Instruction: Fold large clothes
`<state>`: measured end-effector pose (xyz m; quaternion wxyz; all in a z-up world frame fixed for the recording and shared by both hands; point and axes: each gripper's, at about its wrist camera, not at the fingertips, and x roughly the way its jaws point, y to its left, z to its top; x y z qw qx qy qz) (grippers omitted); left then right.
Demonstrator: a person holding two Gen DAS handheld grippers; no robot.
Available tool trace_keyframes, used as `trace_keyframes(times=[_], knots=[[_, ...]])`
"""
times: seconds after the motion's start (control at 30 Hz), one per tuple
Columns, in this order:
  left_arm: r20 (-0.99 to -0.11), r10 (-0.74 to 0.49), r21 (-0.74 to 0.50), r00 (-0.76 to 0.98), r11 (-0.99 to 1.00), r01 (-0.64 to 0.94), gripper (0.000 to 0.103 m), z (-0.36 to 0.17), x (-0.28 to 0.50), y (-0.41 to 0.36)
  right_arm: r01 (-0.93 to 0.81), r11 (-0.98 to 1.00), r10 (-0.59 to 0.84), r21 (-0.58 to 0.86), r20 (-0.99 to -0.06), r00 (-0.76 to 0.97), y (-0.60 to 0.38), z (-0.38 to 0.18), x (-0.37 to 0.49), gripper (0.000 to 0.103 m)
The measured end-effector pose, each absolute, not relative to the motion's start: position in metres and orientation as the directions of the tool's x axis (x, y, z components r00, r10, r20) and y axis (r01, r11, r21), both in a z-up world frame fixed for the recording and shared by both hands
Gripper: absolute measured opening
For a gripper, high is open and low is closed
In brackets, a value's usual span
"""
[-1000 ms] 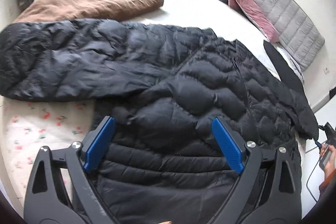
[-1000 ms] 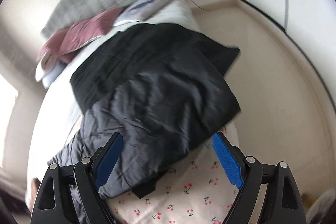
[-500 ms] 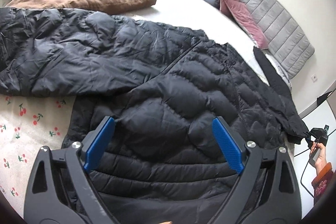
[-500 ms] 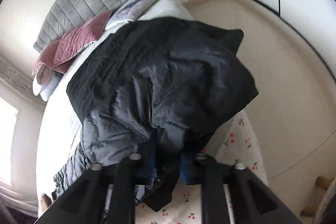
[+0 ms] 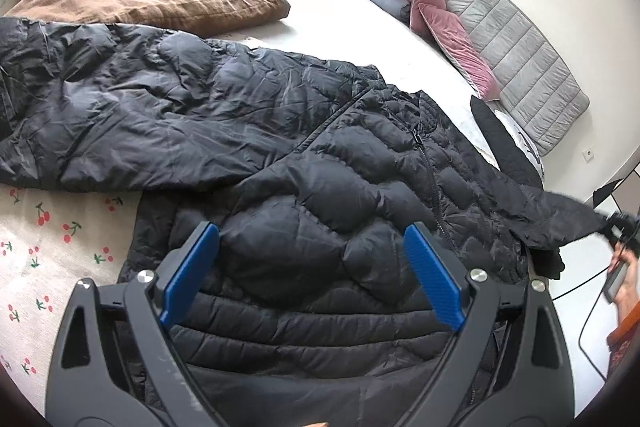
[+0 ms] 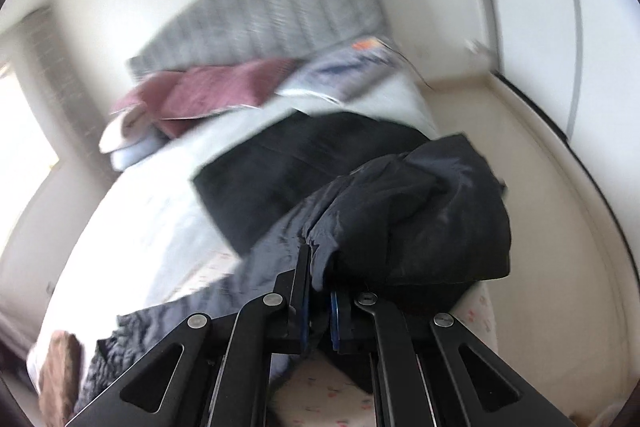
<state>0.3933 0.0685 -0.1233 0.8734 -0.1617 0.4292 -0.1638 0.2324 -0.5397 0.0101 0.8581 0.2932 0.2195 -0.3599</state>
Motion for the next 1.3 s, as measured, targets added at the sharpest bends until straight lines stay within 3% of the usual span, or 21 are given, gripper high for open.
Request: trace_keyframes(times=[0.27, 0.43, 0.7, 0.97, 1.07, 1.13, 1.17, 1.3], knots=[[-0.694, -0.429, -0.434, 0.578, 0.89, 0.139, 0.094, -0.123, 0.394, 0.071, 0.529, 0.812, -0.377, 0.247, -0.47, 0.798, -0.442, 0.075, 0.319, 0.006], [-0.699, -0.424, -0.428, 0.576, 0.893, 0.138, 0.094, -0.122, 0.394, 0.071, 0.376, 0.91, -0.26, 0.173, -0.468, 0.844, -0.368, 0.078, 0.371, 0.006], [-0.701, -0.416, -0.425, 0.579, 0.896, 0.129, 0.094, -0.122, 0.394, 0.075, 0.151, 0.988, -0.134, -0.022, -0.594, 0.793, -0.247, 0.012, 0.456, 0.006], [-0.699, -0.416, -0.435, 0.582, 0.893, 0.115, 0.094, -0.122, 0.395, 0.08, 0.005, 0.998, -0.046, -0.055, -0.781, 0.622, -0.172, -0.097, 0.489, 0.009], [-0.702, -0.409, -0.432, 0.583, 0.895, 0.109, 0.094, -0.123, 0.396, 0.082, -0.055, 0.998, 0.056, 0.031, -0.837, 0.544, -0.155, -0.126, 0.479, 0.023], [-0.702, -0.406, -0.433, 0.585, 0.895, 0.102, 0.094, -0.123, 0.396, 0.084, -0.12, 0.984, 0.174, 0.131, -0.848, 0.5, -0.149, -0.134, 0.472, 0.053], [-0.702, -0.407, -0.436, 0.585, 0.895, 0.099, 0.094, -0.124, 0.397, 0.085, -0.145, 0.975, 0.221, 0.171, -0.844, 0.489, -0.145, -0.136, 0.471, 0.058], [-0.704, -0.408, -0.443, 0.581, 0.892, 0.09, 0.094, -0.126, 0.397, 0.087, -0.196, 0.959, 0.275, 0.203, -0.83, 0.484, -0.138, -0.133, 0.457, 0.063]])
